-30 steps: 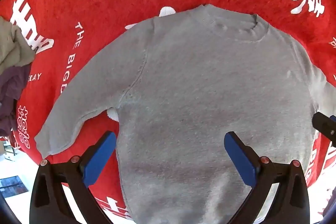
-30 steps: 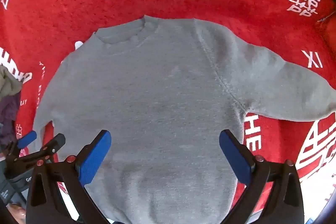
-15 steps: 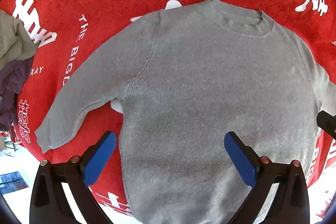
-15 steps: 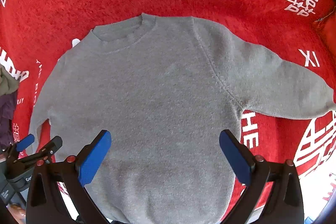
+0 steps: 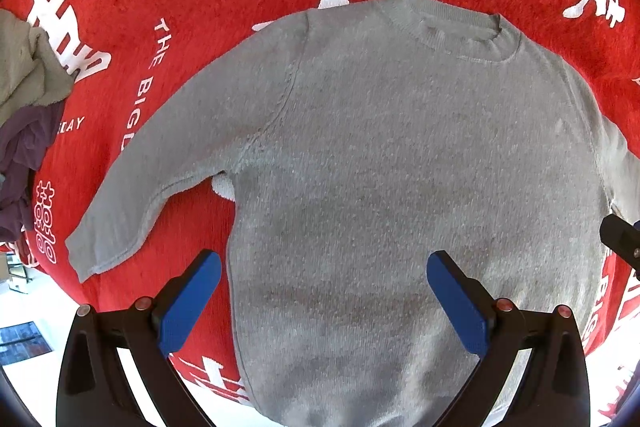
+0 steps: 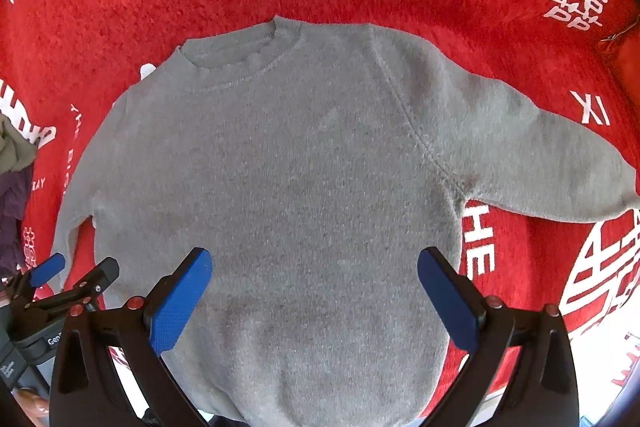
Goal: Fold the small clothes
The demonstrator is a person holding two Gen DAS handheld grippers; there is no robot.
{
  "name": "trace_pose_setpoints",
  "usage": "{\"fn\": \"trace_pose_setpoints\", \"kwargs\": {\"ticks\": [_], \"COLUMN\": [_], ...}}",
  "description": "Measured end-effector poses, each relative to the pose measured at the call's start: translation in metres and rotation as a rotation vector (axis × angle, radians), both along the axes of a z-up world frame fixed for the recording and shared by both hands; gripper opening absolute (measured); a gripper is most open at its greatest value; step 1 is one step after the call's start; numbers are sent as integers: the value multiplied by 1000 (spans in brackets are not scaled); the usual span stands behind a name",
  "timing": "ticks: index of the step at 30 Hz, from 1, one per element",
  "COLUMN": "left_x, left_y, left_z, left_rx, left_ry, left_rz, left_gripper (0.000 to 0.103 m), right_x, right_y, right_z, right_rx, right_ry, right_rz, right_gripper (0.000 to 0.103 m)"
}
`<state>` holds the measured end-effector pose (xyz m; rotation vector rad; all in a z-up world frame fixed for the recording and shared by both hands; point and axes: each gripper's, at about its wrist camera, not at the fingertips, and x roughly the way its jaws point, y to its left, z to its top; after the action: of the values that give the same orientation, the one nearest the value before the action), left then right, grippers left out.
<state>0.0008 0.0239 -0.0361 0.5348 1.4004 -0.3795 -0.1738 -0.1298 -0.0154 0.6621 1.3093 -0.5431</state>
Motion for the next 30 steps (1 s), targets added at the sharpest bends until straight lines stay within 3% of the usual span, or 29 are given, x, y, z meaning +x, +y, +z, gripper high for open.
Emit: {"fn": "trace_pose_setpoints", "kwargs": {"ticks": [30], "left_x": [10], "left_y": [13], "left_z": [-5], "left_rx": [16], "left_ry": [6], "left_rz": [22], "left_gripper": [103], "right_x": [7], "right_y": [20], "right_z": [-11], "right_rx": [-4], "right_ry": [36], "right_rz": [29], "right_gripper": [103]}}
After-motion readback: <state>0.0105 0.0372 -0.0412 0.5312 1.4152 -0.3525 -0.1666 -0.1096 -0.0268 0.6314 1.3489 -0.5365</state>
